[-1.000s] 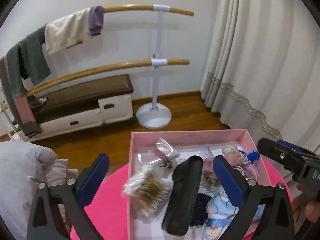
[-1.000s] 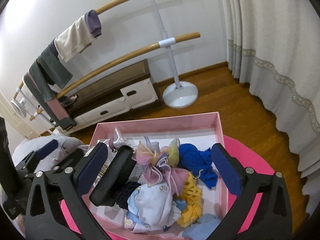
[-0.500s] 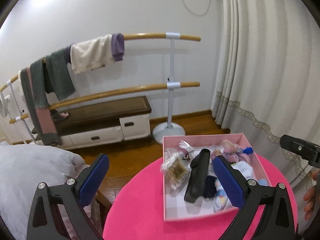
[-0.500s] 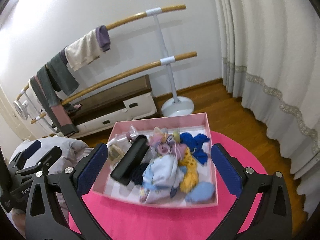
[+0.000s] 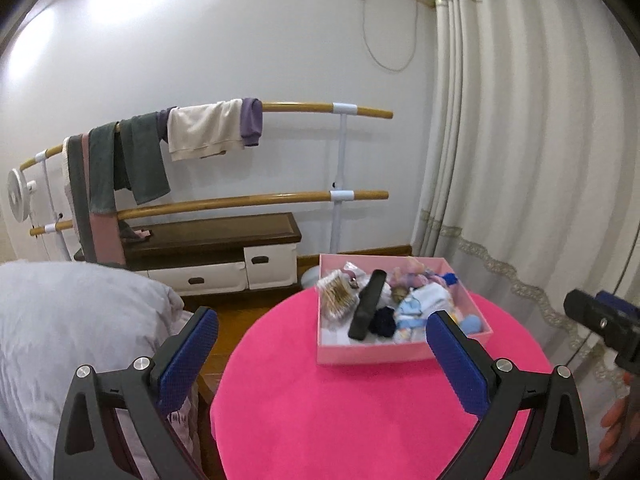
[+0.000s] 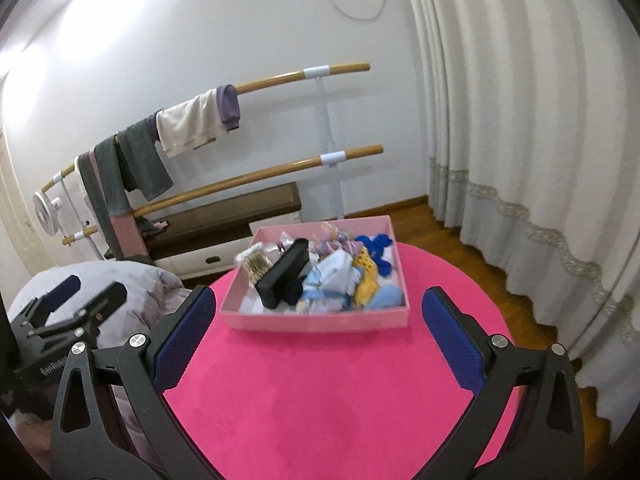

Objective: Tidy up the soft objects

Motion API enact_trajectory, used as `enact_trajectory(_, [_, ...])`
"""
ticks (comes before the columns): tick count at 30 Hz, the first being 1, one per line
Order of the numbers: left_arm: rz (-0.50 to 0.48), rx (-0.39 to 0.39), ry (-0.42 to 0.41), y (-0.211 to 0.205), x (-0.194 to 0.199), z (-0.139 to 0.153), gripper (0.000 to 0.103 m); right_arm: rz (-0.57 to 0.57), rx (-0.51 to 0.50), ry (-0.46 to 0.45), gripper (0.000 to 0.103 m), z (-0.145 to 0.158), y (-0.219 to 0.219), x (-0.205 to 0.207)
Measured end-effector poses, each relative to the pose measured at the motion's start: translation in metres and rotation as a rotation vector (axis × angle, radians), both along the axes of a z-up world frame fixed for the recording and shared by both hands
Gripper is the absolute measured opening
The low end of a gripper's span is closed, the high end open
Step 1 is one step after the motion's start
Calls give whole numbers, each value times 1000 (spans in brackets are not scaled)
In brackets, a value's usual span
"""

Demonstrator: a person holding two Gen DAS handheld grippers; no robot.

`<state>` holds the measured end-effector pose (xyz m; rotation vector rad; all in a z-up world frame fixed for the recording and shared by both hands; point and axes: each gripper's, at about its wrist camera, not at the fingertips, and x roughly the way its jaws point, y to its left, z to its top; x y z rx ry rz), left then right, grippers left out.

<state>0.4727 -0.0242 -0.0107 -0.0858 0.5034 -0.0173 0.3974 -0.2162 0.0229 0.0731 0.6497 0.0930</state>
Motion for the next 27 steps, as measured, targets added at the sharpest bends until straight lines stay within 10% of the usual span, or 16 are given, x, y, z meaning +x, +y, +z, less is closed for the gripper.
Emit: enact_trajectory(27, [36,7,-104,-11,-214,4,103,-61,-93,-112,103,-9,15,-157])
